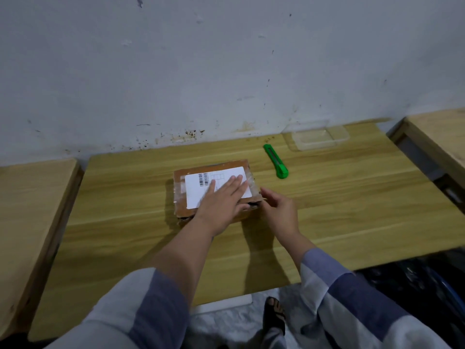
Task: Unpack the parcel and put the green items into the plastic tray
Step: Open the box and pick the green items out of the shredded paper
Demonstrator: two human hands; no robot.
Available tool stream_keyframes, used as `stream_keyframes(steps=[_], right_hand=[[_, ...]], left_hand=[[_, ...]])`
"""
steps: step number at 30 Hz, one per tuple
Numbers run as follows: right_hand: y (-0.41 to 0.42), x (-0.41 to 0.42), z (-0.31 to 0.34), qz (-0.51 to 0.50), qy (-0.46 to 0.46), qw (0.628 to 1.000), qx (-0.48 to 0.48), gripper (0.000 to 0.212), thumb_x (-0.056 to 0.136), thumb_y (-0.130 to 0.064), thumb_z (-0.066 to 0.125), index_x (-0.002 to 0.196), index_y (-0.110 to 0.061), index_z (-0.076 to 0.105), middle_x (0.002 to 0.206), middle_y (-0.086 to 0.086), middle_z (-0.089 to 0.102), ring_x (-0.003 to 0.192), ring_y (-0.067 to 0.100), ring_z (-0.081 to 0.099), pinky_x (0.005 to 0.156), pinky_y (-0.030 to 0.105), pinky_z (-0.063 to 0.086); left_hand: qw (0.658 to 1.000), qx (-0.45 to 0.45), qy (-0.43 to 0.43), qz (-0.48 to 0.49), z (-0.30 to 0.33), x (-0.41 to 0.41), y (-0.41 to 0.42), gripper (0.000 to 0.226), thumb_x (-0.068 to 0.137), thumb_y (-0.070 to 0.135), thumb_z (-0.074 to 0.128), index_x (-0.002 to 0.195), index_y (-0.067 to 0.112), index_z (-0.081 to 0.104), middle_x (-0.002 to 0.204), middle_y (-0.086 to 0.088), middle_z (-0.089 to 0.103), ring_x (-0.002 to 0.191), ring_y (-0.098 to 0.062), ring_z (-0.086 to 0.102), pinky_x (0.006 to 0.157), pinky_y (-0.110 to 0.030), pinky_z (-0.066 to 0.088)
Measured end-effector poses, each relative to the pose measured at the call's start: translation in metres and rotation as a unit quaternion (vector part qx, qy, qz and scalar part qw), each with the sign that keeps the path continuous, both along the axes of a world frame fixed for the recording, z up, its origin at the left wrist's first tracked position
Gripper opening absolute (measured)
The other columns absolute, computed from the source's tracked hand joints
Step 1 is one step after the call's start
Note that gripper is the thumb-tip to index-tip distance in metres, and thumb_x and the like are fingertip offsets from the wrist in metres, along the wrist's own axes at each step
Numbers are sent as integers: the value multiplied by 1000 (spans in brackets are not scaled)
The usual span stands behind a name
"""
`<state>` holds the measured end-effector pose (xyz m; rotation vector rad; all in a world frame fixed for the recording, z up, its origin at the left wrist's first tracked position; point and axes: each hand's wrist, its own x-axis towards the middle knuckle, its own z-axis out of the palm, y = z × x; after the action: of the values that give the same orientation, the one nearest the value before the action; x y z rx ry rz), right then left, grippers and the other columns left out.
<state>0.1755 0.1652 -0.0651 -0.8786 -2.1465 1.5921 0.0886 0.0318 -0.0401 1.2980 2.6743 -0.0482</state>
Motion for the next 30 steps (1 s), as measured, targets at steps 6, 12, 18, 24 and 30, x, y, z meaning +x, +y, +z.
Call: stream_keyframes(steps=[6, 12, 18, 24, 30], right_hand=[[0, -7, -1, -17, -42, 997, -68, 20, 85, -11, 66, 104, -10, 73, 94, 7, 74, 73, 14, 63, 69, 30, 55], [1, -9, 0, -47, -73, 995, -48, 15, 86, -13, 65, 97, -9, 74, 80, 4, 70, 68, 19, 62, 71, 37, 56], [2, -10, 3, -44, -86, 995, -18, 13, 86, -12, 63, 92, -11, 74, 77, 3, 69, 68, 21, 64, 72, 40, 58], [4, -8, 16, 27, -2, 997, 66, 42, 82, -10, 68, 122, -22, 62, 108, -10, 64, 93, 6, 60, 80, 22, 50], [8, -6, 26, 74, 58, 984, 149, 31, 81, 1, 66, 106, -15, 73, 110, 4, 72, 101, 8, 63, 94, 27, 51]], left_hand=[[999, 35, -1, 14, -7, 0, -5, 56, 104, 33, 26, 153, 28, 0, 162, 5, -2, 149, -13, -4, 119, -49, 2], [994, 91, -47, 24, -1, 2, -2, 52, 102, 17, 34, 151, 27, 20, 160, 9, 15, 149, -12, 5, 120, -50, 5], [985, 148, -80, 42, 8, -4, -2, 46, 102, 14, 34, 147, 24, 33, 156, 9, 28, 147, -10, 18, 120, -45, 8], [993, 103, -44, 33, 18, 1, -1, 53, 101, 43, 33, 150, 26, 24, 158, 8, 23, 147, -8, 15, 120, -44, 11], [992, 117, 22, 46, 20, -3, -33, 70, 90, 61, 40, 150, 28, 22, 157, 9, 25, 147, -7, 15, 121, -43, 7]])
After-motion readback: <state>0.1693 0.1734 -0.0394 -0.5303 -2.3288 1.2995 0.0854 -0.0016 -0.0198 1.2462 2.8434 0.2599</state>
